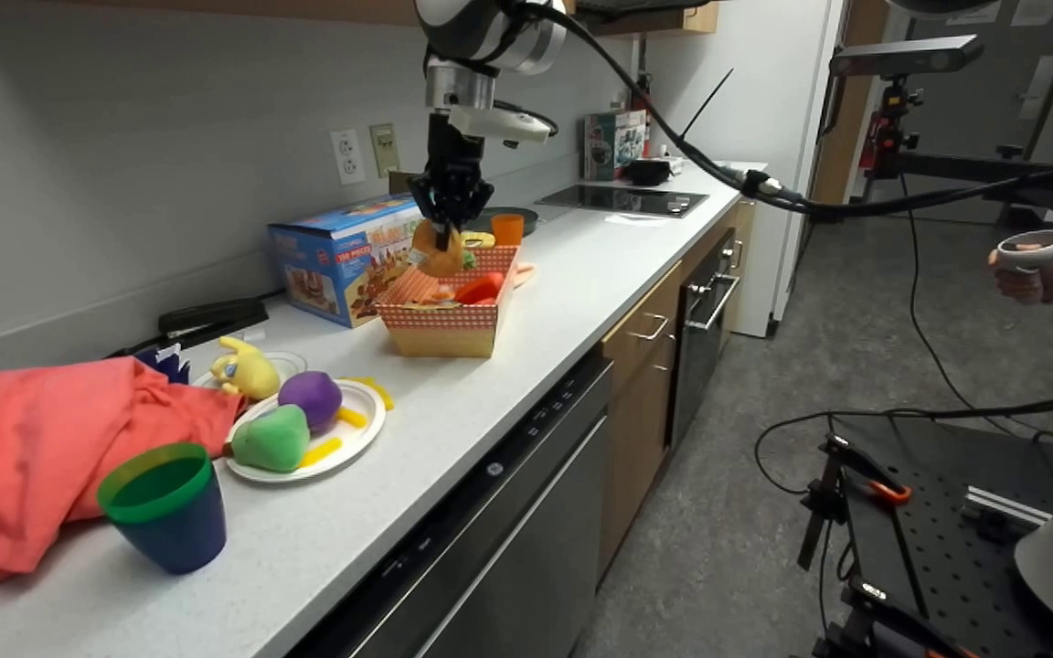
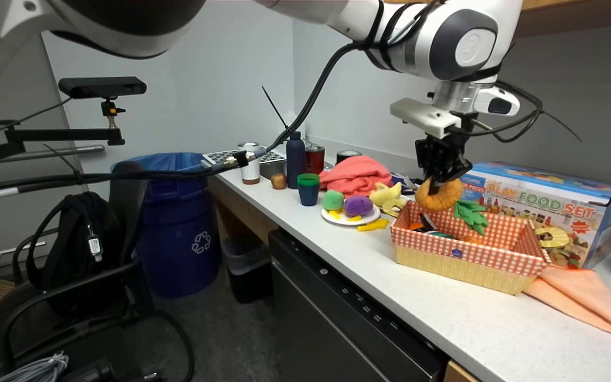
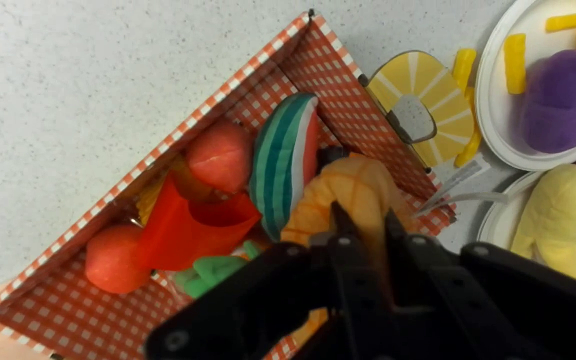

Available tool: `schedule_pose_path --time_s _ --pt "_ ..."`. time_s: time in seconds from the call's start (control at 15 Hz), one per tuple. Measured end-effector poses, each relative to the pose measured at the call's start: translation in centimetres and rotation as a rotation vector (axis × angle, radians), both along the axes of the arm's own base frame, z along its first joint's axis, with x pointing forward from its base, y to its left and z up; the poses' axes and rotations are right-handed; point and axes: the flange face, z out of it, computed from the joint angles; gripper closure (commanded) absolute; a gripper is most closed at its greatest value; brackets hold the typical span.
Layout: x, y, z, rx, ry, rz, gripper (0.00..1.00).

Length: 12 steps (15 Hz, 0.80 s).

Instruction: Put the yellow object inside the basket

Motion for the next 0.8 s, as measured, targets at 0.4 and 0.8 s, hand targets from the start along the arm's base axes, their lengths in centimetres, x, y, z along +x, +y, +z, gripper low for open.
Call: schedule_pose_path --time_s 0.4,0.8 --pt "0.6 0.3 -3.8 -0.023 0.033 0.01 0.96" --pt "1.1 -0.3 -4.0 -0.087 0.0 0.019 0.3"
